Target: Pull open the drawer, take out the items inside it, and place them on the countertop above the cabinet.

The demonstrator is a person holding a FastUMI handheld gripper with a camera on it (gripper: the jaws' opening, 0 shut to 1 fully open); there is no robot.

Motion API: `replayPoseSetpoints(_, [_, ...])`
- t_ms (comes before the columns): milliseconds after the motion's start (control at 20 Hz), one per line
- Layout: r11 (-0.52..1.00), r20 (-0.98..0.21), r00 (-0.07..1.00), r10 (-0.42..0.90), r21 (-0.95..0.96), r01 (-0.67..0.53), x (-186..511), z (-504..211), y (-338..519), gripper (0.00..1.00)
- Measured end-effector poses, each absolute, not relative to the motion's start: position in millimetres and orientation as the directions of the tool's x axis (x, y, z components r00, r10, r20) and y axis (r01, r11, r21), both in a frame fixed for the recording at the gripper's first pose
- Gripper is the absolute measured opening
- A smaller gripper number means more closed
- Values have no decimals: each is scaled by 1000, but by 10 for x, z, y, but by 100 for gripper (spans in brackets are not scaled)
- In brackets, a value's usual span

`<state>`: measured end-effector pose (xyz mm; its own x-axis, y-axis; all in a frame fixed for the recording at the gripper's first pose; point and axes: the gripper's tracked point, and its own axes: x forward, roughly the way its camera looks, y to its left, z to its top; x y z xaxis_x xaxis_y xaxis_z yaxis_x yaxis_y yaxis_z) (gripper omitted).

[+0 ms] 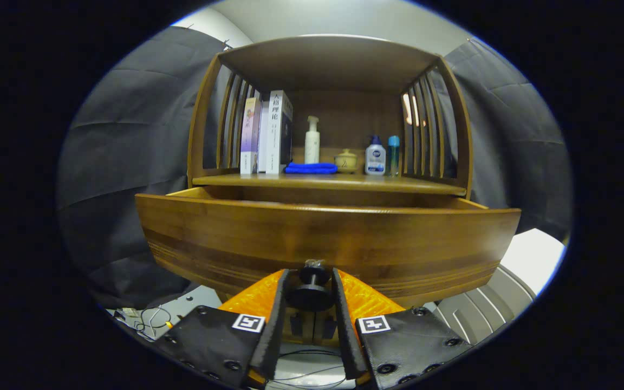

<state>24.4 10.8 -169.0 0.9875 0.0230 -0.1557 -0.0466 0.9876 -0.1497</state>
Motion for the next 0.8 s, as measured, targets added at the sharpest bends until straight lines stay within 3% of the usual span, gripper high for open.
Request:
replayPoseSetpoints(250, [990,-64,997,45,-128,-53,210,-1267,158,59])
replayPoseSetpoints(700, [984,17,994,111,-141,-107,409,-434,287,99])
replayPoseSetpoints(800, [982,-5,991,136,-134,-135,525,-297,339,99])
